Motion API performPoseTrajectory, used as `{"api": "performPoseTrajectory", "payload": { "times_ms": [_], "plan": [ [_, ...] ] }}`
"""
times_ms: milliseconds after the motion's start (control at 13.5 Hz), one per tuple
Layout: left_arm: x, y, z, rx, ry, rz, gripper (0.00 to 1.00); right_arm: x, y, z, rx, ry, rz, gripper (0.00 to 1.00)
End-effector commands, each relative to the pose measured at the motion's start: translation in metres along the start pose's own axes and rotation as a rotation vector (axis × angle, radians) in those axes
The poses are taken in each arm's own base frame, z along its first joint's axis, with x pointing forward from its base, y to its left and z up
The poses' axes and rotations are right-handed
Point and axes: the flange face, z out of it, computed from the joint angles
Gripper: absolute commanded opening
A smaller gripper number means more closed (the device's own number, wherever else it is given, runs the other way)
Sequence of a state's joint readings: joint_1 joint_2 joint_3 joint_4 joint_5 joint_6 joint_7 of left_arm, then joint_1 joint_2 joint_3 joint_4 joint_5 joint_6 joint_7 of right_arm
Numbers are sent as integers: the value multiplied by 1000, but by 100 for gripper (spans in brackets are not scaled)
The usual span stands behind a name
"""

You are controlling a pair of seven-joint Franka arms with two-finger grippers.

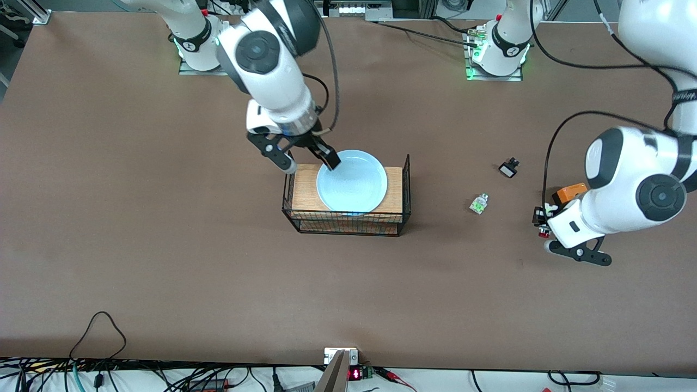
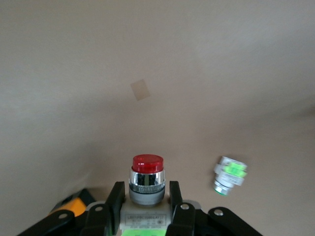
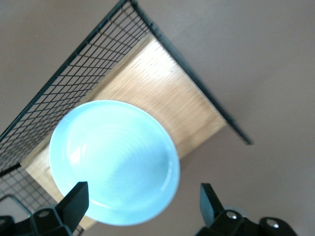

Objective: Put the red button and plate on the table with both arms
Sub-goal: 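Lower the red button beside the orange box while the right gripper grips the plate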

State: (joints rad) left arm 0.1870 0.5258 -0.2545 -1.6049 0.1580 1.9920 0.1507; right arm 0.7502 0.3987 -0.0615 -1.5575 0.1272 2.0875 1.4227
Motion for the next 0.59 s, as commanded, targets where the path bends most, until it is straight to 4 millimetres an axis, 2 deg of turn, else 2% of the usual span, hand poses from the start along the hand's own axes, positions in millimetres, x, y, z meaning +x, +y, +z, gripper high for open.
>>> {"api": "performPoseTrajectory", "payload": {
  "times_ms": [0,221,295,369,443,517],
  "plan": [
    [-14,-20,60,-7,28,67,18,0,-9,23,-11,25,40,100],
    [-25,-30,108,-28,43,62,18,0,-1,52,-70,22,42,100],
    [-31,-33,125,-36,47,53,18,-3,5,61,-92,20,38,100],
    [-36,-35,134,-38,55,48,18,-12,8,69,-110,18,26,100],
    [-37,-34,136,-39,59,48,25,-13,11,72,-119,17,25,100],
    [-37,-34,137,-41,56,48,44,-13,13,74,-127,17,27,99]
  ]
}}
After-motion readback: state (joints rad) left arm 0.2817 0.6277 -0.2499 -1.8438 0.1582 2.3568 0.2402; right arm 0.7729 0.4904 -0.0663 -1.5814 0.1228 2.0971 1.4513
